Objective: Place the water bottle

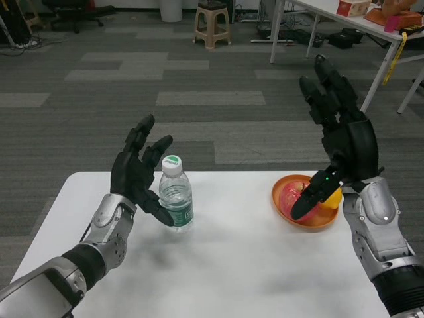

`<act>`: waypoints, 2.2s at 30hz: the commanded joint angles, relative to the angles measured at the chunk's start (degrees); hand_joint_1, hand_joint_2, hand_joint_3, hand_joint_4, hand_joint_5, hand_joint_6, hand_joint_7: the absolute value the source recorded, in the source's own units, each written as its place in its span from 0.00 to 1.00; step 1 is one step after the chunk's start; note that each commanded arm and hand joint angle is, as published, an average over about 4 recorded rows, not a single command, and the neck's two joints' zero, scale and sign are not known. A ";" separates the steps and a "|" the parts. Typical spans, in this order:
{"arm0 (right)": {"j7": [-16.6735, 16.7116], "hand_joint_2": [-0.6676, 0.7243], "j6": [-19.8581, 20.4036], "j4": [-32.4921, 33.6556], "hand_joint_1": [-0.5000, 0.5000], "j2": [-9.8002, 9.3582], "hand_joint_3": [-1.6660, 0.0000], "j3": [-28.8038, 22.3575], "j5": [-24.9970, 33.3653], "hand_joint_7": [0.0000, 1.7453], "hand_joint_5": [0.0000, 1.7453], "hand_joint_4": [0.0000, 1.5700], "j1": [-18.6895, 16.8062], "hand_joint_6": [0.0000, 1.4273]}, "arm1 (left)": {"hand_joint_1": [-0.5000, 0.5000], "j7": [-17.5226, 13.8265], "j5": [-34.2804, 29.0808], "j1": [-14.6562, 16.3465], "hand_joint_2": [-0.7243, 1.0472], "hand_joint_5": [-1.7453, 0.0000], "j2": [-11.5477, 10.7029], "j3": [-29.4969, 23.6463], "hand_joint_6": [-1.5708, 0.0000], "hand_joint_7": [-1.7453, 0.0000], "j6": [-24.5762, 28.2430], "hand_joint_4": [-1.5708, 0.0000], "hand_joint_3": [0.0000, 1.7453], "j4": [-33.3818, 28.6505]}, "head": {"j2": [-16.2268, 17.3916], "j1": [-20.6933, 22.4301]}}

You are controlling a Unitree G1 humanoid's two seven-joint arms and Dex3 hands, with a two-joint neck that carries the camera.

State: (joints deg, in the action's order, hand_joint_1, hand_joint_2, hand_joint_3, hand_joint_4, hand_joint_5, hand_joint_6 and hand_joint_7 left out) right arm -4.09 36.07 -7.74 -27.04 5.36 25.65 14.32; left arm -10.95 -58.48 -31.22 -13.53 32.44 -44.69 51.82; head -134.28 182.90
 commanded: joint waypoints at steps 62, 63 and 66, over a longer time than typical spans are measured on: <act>0.84 0.86 0.40 -5.62 0.08 0.41 1.00 1.14 0.37 0.00 0.00 0.00 5.17 0.00 | 0.00 2.49 11.81 10.21 0.00 0.87 -2.05 -30.33 1.00 0.88 14.13 1.00 0.00 -29.59 | 0.99 1.90; 0.84 0.85 0.40 -5.60 0.08 0.48 1.00 1.14 0.37 0.00 0.00 0.00 5.19 0.00 | 0.00 2.71 12.16 10.21 0.00 0.85 -2.03 -30.47 1.00 0.88 14.06 1.00 0.01 -29.59 | 0.94 1.95; 0.84 0.82 0.40 -5.53 0.08 0.59 1.00 1.14 0.37 0.00 0.00 0.00 5.19 0.00 | 0.00 2.74 12.99 10.21 0.00 0.82 -2.03 -30.82 1.00 0.88 14.02 1.00 0.05 -29.59 | 0.89 2.03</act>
State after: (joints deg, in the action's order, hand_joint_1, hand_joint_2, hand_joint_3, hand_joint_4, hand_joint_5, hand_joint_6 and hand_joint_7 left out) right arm -3.41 36.07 -13.22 -26.77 6.48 25.67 18.04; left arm -8.47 -46.15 -20.19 -15.85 2.35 -29.99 22.55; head -133.37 184.89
